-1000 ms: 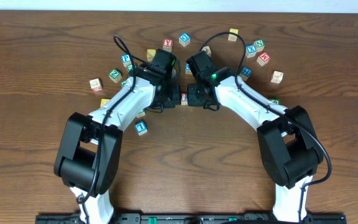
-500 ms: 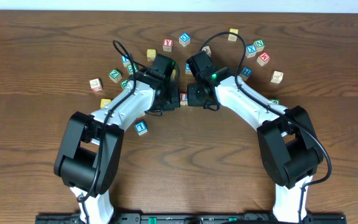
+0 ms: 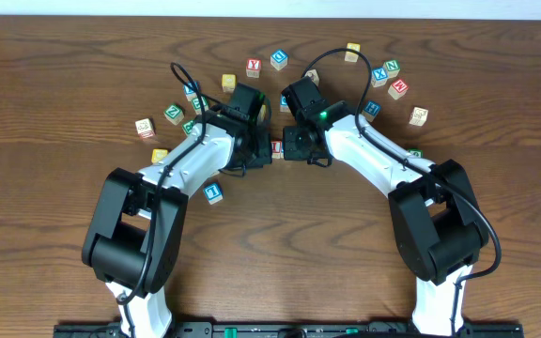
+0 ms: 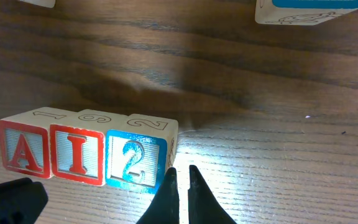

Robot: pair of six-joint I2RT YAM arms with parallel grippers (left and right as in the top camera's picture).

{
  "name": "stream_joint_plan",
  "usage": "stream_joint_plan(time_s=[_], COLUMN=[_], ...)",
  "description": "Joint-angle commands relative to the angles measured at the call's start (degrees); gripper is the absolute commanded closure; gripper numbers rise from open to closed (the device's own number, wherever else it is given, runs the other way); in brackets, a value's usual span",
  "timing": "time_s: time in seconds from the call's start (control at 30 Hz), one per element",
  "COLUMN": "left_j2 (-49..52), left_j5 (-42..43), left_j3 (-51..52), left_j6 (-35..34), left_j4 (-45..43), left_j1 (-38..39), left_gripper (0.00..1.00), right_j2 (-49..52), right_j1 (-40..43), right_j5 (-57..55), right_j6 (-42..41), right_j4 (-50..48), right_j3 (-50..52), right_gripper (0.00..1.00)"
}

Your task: Spell out AI2

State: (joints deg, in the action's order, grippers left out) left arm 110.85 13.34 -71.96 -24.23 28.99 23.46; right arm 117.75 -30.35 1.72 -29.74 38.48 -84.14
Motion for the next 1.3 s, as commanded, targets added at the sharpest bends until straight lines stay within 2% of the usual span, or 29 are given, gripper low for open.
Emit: stream_joint_plan(time_s=[0.0, 1.27], left_j2=[0.42, 0.42], left_j5=[-0.76, -0.72], left_j3=[0.68, 0.72], left_j6=[-0.50, -0.52], left_j4=[-0.46, -2.75], left_j1=[0.04, 0.15], left_gripper=[0.93, 0.92], right_j2=[0.35, 0.35], right_j1=[-0.02, -0.02], right_j5=[-0.09, -0.28], right_j6=[0.02, 0.02], right_j4=[0.09, 0.15], right_j3=[0.63, 0.63], right_gripper=[0.98, 0.98])
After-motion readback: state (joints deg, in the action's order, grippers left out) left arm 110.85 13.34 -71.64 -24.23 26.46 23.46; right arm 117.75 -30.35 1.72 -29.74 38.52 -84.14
